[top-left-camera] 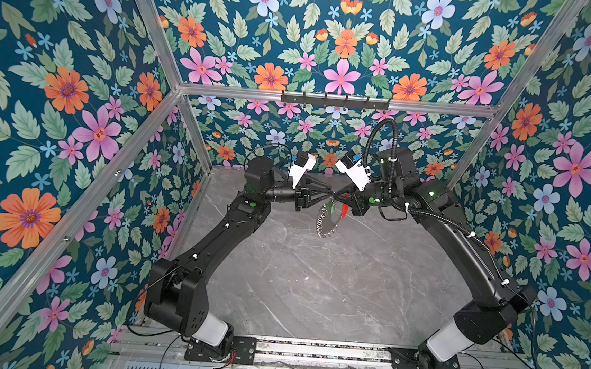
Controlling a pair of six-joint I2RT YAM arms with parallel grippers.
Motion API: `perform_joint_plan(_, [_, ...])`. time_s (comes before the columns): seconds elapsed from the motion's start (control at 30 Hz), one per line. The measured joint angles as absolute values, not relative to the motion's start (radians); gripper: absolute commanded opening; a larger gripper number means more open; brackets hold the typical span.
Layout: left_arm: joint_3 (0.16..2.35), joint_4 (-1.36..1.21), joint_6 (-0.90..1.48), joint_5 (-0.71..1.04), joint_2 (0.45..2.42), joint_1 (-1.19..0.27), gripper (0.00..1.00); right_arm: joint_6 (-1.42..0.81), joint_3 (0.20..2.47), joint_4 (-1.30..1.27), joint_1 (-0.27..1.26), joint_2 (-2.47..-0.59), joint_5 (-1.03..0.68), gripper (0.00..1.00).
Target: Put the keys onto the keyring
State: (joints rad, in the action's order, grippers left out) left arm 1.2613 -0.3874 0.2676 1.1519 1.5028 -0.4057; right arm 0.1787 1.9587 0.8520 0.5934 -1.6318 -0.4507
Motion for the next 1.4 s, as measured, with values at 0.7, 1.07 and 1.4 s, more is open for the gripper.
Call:
perform_joint_plan(0.7, [1.267, -0.388, 0.286, 1.176, 1.495, -0.405, 0.24, 0.177, 1.988, 0.868, 0.601, -1.647, -0.443, 0.0])
perform_joint_plan(1.07, [1.262, -0.369, 0.316, 1.18, 1.495, -0.376, 0.28, 0.175, 1.994, 0.868, 0.601, -1.649, -0.459, 0.0])
perform_joint_plan(1.4, [1.253, -0.442, 0.393, 1.206, 1.507, -0.373, 0.25, 0.167, 2.016, 0.865, 0.601, -1.663, -0.462, 0.0])
